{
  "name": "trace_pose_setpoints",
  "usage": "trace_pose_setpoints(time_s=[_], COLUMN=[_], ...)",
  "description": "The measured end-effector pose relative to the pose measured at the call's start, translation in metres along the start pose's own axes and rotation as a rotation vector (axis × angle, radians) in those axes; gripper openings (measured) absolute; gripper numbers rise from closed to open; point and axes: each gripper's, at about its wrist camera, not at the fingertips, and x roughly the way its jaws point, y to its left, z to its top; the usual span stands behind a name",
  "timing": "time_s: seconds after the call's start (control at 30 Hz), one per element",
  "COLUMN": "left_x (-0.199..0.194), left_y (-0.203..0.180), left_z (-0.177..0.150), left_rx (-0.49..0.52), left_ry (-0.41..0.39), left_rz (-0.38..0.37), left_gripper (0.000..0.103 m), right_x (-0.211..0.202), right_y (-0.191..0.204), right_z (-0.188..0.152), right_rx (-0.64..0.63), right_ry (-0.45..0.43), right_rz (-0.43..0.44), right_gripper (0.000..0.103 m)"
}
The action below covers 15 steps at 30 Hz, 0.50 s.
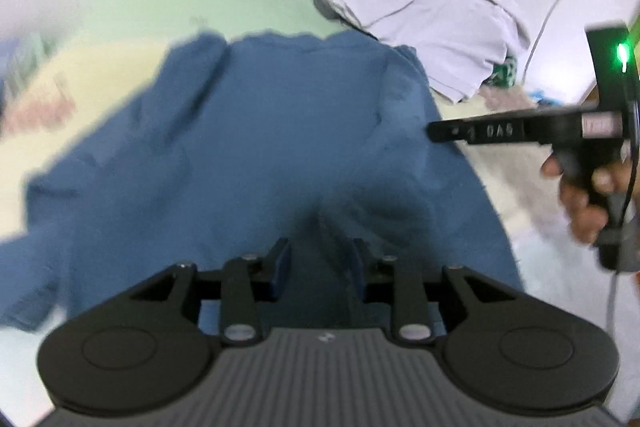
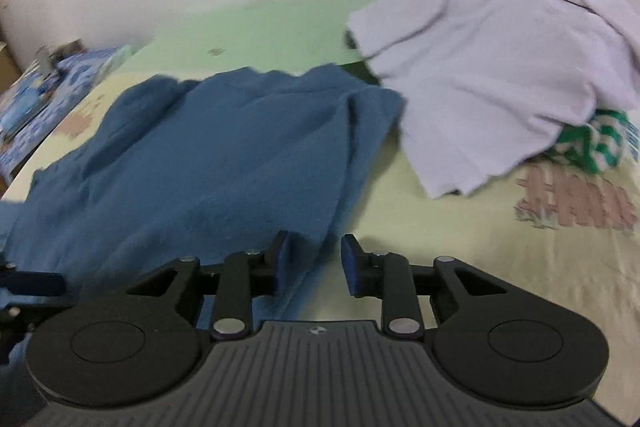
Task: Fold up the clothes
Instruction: 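Lower the sweater collar with the right gripper and open it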
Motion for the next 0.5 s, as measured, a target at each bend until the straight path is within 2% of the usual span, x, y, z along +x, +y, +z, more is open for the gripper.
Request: trace_pose_setpoints(time_s=[0.07, 0.13, 0.17, 0.27, 0.3, 0.33, 0.4, 0.5], left_x=[-0.013, -0.019, -0.022, -0.014, -0.014, -0.014, -0.015, -0.017], left_y=[-0.008, -0.017, -0.022, -0.041, -0.047, -0.051, -0.06, -0.073], left_z=[0.001, 0.0, -0.001, -0.012, -0.017, -0.022, -0.033, -0.05], left_rx=[0.03, 0.024, 0.021, 0.016, 0.021, 0.027, 0.037, 0.053], left_ry=[-0.044, -0.064, -0.072, -0.022, -0.009, 0.004, 0.03, 0.069], left_rz=[0.021, -0.034, -0.064, -0.164, -0.176, -0.186, -0.208, -0.24], left_gripper=[0.03, 0.04, 0.043, 0.042, 0.041, 0.039, 0.039, 0.039], right_x=[-0.01, -0.015, -0.013, 0.017, 0.027, 0.038, 0.054, 0.066], right_y=[0.002, 0.006, 0.008, 0.016, 0.012, 0.007, -0.005, -0.022], right_z=[0.006, 0.014, 0.019, 0.035, 0.04, 0.045, 0.052, 0.06], right_rx=[-0.014, -0.023, -0.023, -0.053, -0.041, -0.025, 0.017, 0.094], right_ry=[-0.07, -0.113, -0.112, -0.039, -0.028, -0.021, -0.02, -0.056], right_rz=[-0.003, 0.026, 0.058, 0.11, 0.092, 0.069, 0.025, -0.031], right_gripper=[0.028, 0.027, 0.027, 0.024, 0.023, 0.011, 0.0, 0.0])
